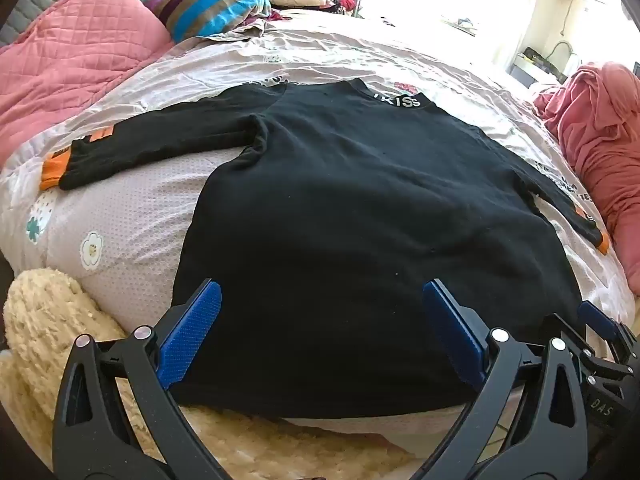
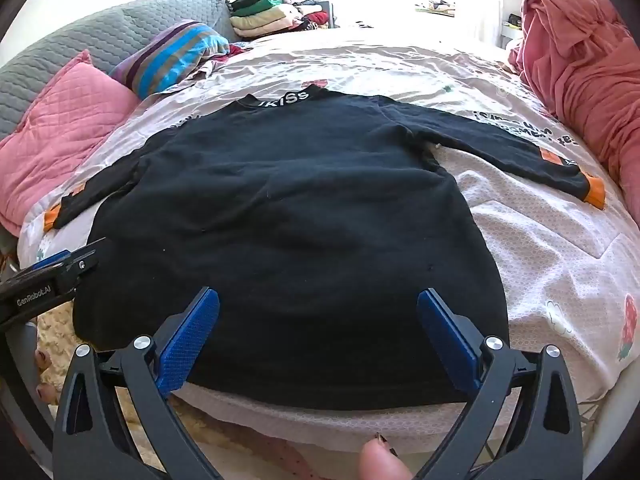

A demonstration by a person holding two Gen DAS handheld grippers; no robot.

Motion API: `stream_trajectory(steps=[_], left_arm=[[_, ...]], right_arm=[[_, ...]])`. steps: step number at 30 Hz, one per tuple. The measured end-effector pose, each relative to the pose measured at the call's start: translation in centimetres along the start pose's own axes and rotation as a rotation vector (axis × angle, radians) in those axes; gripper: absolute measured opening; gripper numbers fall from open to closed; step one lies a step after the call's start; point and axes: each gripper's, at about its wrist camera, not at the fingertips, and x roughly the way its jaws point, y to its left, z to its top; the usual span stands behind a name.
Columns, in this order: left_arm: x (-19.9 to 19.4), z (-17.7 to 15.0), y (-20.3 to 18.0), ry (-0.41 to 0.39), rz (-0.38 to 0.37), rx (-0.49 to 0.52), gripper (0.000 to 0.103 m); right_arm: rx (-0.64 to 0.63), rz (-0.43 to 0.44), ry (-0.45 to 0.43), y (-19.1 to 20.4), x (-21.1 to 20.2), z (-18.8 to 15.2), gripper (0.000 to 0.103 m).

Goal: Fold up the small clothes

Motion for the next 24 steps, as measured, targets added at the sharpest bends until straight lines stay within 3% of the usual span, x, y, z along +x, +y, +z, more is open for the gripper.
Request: stream_trajectory(steps=[24], left_arm=[[-0.42, 0.26, 0.47, -0.009, 0.017, 0.010, 0.095]], right_arm=[[-0.017, -0.015, -0.020, 0.22, -0.27, 0.11, 0.099]])
